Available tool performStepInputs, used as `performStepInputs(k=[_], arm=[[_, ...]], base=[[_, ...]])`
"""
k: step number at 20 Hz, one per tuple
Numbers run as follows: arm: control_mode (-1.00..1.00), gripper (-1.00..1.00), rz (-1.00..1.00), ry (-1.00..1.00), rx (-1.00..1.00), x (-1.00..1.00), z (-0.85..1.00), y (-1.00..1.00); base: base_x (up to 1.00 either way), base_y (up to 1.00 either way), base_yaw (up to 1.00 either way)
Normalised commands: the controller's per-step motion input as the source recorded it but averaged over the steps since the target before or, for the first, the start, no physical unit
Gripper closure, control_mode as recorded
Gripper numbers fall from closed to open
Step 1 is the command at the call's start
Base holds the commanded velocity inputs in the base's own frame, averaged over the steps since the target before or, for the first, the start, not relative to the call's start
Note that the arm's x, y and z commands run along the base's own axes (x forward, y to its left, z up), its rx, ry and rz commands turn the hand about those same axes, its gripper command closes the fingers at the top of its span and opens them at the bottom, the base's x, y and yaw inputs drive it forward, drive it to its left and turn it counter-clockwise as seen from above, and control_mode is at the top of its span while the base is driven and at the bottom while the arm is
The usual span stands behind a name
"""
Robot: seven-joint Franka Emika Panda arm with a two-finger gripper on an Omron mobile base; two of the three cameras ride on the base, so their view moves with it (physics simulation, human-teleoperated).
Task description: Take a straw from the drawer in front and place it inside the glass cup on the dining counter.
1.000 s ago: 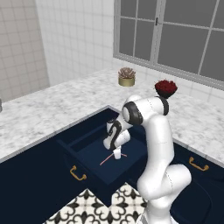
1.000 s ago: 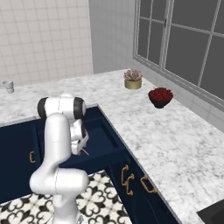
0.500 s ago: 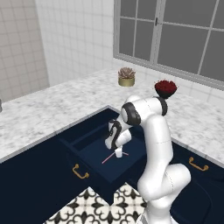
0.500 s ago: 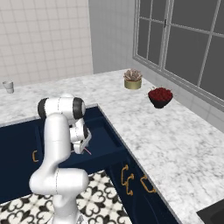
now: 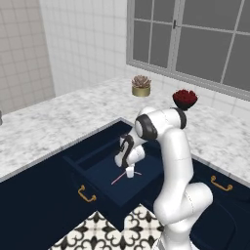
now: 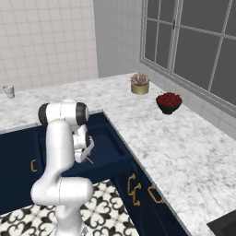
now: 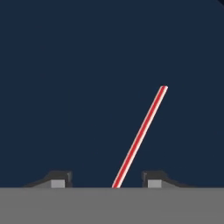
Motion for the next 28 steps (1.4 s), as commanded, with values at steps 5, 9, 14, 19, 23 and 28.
performStepInputs(k=[5, 9, 14, 19, 23, 28], arm=[[-1.00, 1.00, -0.12, -0.20, 0.06, -1.00, -0.46, 0.11], [-1.00, 1.00, -0.10, -0.24, 0.06, -1.00, -0.44, 0.02], [-1.00, 1.00, -0.12, -0.17, 0.07, -0.87, -0.31, 0.08], [-1.00, 1.00, -0.21, -0.09, 0.11, -0.13, 0.54, 0.42], [-1.00, 1.00, -0.25, -0.05, 0.15, 0.03, 1.00, 0.49], [-1.00, 1.00, -0.17, -0.01, 0.08, 0.17, 1.00, 0.32]], base=[[0.00, 0.00, 0.00], [0.00, 0.00, 0.00], [0.00, 0.00, 0.00], [0.00, 0.00, 0.00], [0.00, 0.00, 0.00], [0.00, 0.00, 0.00]])
